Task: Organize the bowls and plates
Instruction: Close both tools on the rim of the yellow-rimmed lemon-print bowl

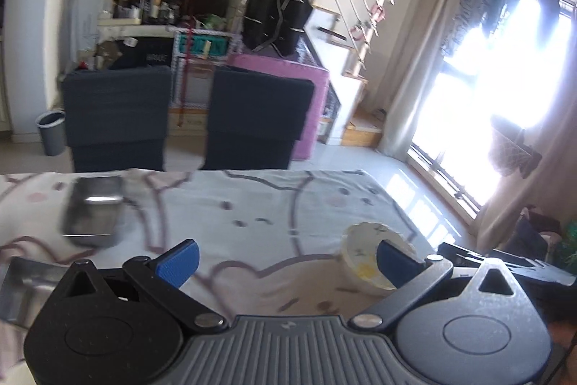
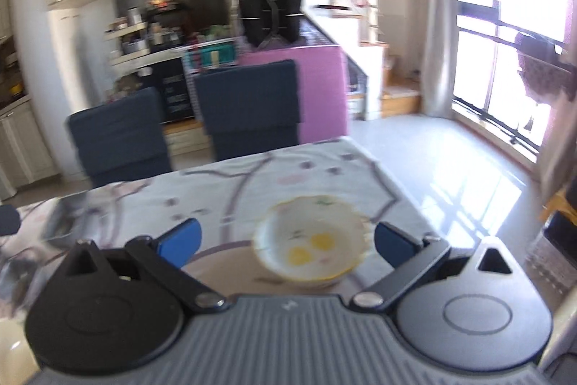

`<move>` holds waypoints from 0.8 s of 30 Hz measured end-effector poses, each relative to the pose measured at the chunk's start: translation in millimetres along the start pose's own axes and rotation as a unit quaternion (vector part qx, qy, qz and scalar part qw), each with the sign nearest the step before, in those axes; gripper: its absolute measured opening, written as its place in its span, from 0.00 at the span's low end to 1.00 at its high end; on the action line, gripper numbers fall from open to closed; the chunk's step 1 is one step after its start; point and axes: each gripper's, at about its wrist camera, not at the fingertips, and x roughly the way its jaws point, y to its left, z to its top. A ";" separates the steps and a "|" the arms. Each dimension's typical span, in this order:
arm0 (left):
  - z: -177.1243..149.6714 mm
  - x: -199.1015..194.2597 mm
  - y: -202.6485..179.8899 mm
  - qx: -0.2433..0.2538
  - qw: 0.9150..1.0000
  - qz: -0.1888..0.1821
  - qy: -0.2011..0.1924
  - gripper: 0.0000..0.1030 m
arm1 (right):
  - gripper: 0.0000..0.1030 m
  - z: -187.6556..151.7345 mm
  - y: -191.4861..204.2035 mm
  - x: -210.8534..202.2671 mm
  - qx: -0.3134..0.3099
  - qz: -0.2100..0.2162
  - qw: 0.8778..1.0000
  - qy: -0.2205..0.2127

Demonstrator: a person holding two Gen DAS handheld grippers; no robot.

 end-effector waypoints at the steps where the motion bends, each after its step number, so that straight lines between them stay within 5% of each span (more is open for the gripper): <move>1: 0.0 12.4 -5.8 -0.002 1.000 -0.004 0.005 1.00 | 1.00 1.0 -10.0 7.6 0.005 -0.004 1.000 0.000; 10: -3.2 125.4 -48.6 0.009 0.999 0.015 0.048 1.00 | 1.00 -12.3 -69.6 74.8 0.063 -0.070 0.995 -0.015; 18: -15.7 202.0 -62.4 0.053 0.992 0.023 0.113 1.00 | 1.00 -20.5 -73.7 138.1 0.059 -0.059 0.996 0.031; 20: -18.3 215.8 -61.4 0.054 0.991 0.008 0.123 0.92 | 0.92 -19.8 -78.1 144.3 0.069 -0.049 0.996 0.040; 22: -21.6 227.3 -65.3 0.072 0.988 0.016 0.134 0.67 | 0.67 -20.7 -79.8 152.2 0.070 -0.044 0.995 0.058; 24: -25.6 235.6 -65.9 0.080 0.987 0.018 0.138 0.55 | 0.58 -23.7 -81.3 158.6 0.072 -0.040 0.994 0.072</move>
